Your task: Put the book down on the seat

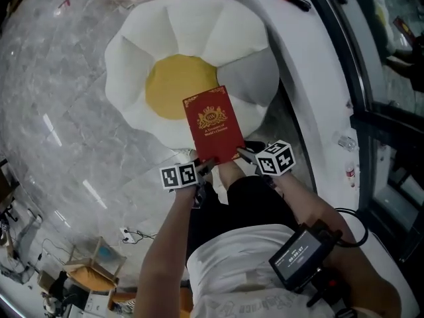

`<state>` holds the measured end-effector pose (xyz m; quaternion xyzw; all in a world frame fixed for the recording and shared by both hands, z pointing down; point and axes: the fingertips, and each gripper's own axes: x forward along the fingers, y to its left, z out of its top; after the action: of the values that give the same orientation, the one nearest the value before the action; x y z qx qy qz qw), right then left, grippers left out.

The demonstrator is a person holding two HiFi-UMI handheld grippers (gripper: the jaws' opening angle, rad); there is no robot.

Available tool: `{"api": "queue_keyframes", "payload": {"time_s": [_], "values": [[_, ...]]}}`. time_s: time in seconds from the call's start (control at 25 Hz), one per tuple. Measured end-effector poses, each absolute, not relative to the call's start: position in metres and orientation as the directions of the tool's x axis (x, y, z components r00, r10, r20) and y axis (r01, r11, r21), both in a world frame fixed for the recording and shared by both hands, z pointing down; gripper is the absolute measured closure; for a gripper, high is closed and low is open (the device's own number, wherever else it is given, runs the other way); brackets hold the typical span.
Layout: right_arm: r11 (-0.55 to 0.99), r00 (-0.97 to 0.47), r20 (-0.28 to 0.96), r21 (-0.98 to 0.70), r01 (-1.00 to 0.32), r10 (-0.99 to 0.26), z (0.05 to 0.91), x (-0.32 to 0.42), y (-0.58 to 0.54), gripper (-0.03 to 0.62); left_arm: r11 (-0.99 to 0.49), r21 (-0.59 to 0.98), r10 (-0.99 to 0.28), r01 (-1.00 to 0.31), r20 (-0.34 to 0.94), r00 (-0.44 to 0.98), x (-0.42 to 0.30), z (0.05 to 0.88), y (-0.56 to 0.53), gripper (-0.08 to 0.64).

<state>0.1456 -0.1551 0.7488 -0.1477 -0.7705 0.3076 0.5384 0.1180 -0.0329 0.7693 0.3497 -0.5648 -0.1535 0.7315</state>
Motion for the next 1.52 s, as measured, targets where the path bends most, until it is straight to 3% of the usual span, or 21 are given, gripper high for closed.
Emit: {"api": "queue_keyframes", "payload": {"time_s": [0.52,1.2,1.52], "values": [[0.786,-0.302,0.778,-0.605,-0.127,0.551,0.810,0.154,-0.156,0.453,0.712,0.699,-0.644,-0.064,0.687,0.337,0.137,0.836,-0.032,0.262],[0.861,-0.236,0.840,-0.508,-0.025,0.489,0.873,0.109,-0.194,0.457,0.678,0.724,-0.725,0.129,0.629,0.280,0.120,0.909,-0.070,0.261],[0.862,-0.214,0.839,-0.505,0.033,0.500,0.914,0.086,-0.214,0.457,0.690,0.706,-0.720,0.159,0.647,0.252,0.107,0.946,-0.090,0.261]]}}
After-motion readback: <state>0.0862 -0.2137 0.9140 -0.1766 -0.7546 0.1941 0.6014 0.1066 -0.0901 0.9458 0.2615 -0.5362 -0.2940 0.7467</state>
